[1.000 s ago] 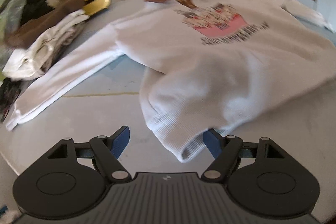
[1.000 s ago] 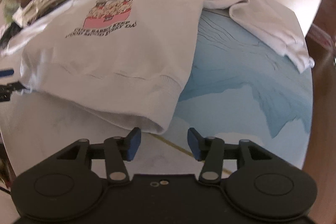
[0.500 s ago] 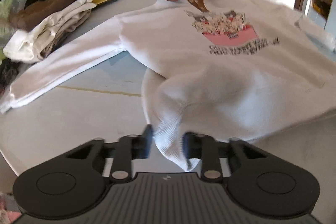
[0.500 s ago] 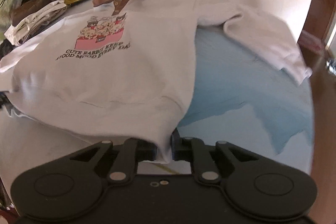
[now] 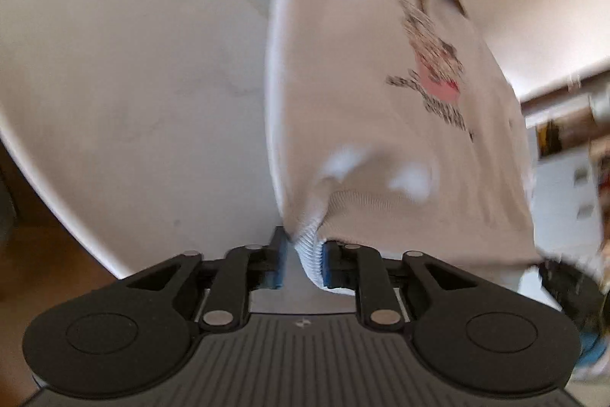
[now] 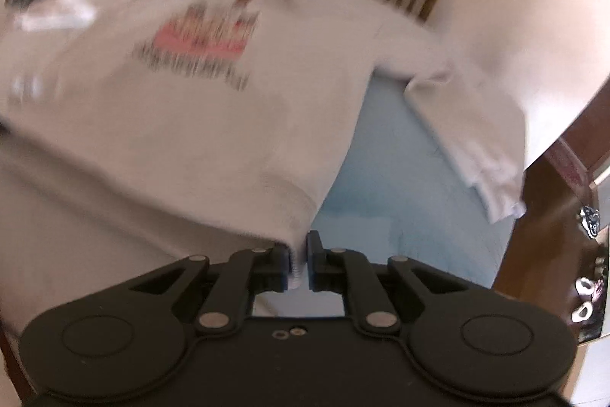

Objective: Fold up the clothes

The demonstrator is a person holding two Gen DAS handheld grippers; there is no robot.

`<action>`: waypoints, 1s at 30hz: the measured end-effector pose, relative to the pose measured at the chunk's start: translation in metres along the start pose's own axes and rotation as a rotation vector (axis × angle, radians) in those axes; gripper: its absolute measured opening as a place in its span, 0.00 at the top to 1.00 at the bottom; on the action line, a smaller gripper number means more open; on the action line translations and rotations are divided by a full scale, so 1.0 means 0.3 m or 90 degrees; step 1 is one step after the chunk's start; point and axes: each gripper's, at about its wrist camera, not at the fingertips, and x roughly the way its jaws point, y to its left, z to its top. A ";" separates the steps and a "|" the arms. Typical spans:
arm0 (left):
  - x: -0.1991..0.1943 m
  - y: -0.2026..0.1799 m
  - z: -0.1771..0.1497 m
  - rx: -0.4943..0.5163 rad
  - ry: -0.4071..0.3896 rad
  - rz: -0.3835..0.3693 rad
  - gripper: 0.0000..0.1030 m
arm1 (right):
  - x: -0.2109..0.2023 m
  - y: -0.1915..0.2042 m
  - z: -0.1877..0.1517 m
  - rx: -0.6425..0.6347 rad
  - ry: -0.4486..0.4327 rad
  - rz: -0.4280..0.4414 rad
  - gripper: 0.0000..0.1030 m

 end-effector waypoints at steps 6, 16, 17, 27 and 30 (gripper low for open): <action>-0.125 -0.081 0.014 0.172 -0.009 0.016 0.35 | -0.079 -0.035 -0.017 -0.065 0.028 0.067 0.00; -0.028 -0.266 0.199 0.322 -0.080 -0.036 0.53 | -0.030 -0.039 0.219 -0.035 -0.082 0.073 0.00; 0.001 -0.267 0.197 0.329 -0.071 -0.032 0.55 | 0.002 -0.030 0.229 -0.030 -0.078 0.072 0.00; 0.070 -0.158 0.112 0.338 -0.008 0.001 0.59 | 0.085 0.003 0.048 -0.004 -0.011 0.079 0.00; 0.048 -0.136 0.087 0.352 -0.010 0.017 0.59 | 0.081 0.022 0.016 0.004 -0.013 0.082 0.00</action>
